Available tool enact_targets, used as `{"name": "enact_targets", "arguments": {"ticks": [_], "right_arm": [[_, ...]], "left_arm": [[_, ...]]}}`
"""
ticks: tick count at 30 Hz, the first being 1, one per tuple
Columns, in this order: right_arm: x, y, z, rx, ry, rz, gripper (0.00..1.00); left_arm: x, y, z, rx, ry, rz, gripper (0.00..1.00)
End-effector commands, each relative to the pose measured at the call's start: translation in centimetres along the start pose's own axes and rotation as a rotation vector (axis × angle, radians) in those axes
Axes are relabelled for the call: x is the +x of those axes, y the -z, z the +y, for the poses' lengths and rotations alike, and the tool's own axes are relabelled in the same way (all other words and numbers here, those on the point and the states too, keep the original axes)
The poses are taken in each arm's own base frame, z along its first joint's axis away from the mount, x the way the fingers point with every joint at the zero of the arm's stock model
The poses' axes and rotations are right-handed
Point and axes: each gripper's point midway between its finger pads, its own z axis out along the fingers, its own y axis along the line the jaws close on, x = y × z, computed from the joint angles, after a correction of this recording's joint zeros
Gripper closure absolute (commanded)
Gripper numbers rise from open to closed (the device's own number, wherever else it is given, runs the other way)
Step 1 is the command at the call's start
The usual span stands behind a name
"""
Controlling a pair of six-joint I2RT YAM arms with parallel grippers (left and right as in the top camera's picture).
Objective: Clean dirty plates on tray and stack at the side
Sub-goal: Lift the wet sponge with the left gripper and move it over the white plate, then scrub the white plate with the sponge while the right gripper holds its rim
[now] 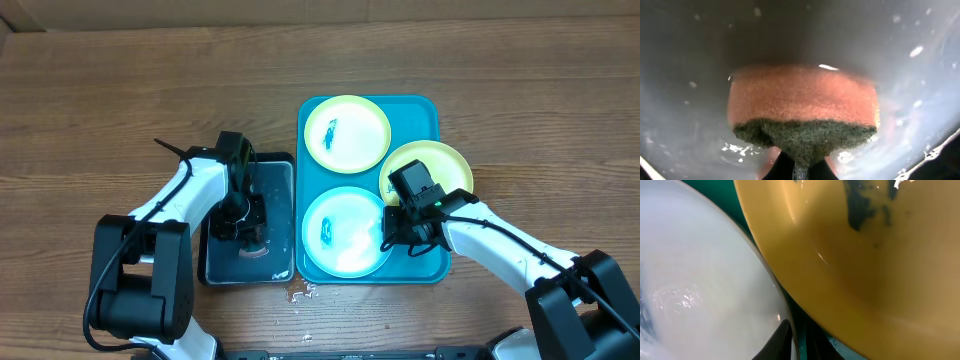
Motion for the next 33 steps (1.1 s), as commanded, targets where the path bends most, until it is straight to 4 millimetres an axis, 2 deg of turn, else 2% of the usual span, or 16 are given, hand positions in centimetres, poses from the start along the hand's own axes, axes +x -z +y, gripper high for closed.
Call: {"name": "enact_targets", "arguments": {"ticks": [1,7,9,12,14,16,19,23,29,31,33], "right_arm": [[0.2,-0.1,-0.4,0.022,0.0,0.001,0.87],[0.2,-0.1,-0.5,0.022,-0.056,0.0,0.87],[0.2,-0.1,-0.5,0.021,-0.078,-0.001,0.87],[0.1,-0.1,-0.4,0.019,-0.077,-0.004,0.87],[0.0,-0.1,-0.3,0.017,-0.076,-0.007,0.87],[-0.1,-0.1,-0.3,0.015,-0.076,-0.011,0.87],[-0.1,-0.1,-0.3,0.015,-0.076,-0.01,0.87],[0.0,-0.1,-0.3,0.017,-0.076,-0.008,0.87],[0.0,-0.1,-0.4,0.017,-0.076,-0.007,0.87],[0.0,-0.1,-0.4,0.018,-0.076,-0.005,0.87],[0.1,-0.1,-0.4,0.02,-0.076,-0.003,0.87]], "left_arm": [[-1.0,2.1,-0.7,0.013,-0.009,-0.041,0.96],[-2.9,9.9,-2.9,0.051,-0.081,-0.223,0.96],[-3.2,11.6,-4.2,0.066,-0.125,-0.272,0.96],[-3.1,12.3,-7.0,0.098,-0.196,-0.306,0.96],[-2.6,12.0,-9.2,0.139,-0.25,-0.304,0.96],[-1.7,11.4,-12.3,0.215,-0.306,-0.281,0.96],[-1.1,10.1,-15.6,0.26,-0.346,-0.266,0.96],[-0.9,7.1,-18.3,0.255,-0.324,-0.221,0.96],[-1.1,1.2,-20.2,0.263,-0.295,-0.102,0.96],[-1.2,0.1,-19.9,0.245,-0.288,-0.079,0.96],[-1.5,-0.6,-18.7,0.178,-0.272,-0.082,0.96]]}}
